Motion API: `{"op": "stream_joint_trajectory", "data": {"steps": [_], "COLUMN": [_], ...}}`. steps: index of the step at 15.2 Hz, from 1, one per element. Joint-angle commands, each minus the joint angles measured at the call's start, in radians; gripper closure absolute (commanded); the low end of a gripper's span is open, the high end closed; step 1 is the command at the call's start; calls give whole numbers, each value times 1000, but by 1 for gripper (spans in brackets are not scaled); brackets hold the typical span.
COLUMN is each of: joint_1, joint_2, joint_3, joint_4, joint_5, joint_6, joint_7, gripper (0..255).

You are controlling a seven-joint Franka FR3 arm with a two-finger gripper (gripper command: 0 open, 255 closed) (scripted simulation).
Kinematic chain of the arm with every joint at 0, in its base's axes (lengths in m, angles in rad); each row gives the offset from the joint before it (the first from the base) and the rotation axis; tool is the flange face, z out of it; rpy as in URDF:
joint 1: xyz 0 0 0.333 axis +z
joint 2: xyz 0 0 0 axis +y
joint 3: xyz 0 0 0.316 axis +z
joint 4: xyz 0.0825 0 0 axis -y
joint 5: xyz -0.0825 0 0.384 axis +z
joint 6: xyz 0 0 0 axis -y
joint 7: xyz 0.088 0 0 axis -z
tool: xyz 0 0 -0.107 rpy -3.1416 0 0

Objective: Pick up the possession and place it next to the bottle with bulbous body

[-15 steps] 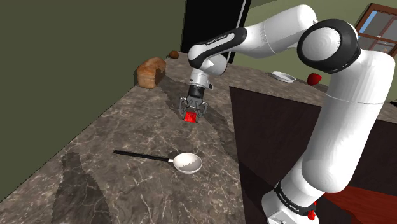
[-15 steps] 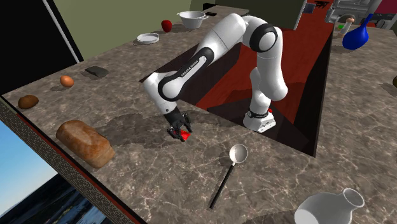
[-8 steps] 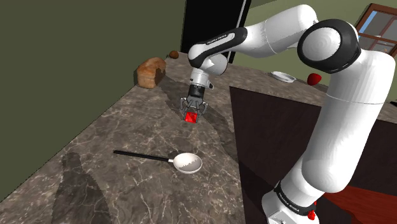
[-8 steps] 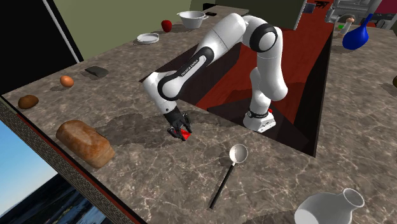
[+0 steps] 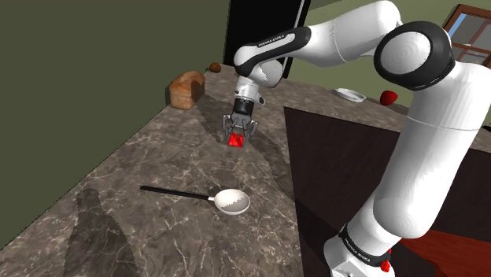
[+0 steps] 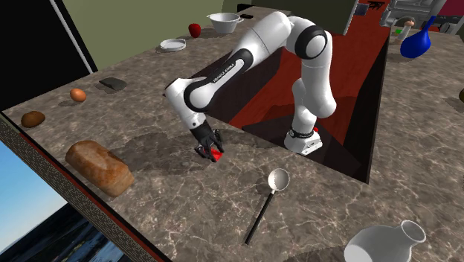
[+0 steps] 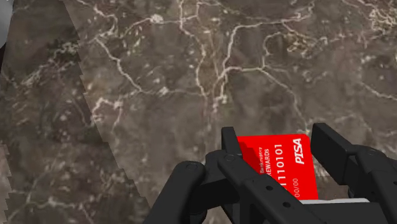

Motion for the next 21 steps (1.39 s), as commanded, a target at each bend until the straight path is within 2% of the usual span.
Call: {"op": "stream_joint_trajectory", "data": {"steps": [1,21], "joint_1": [0,-10], "joint_2": [-13,-99], "joint_3": [0,-5], "joint_4": [8,162], "joint_5": [-2,-13], "joint_6": [-20,-243], "joint_7": [9,98], "gripper": [255,255]}}
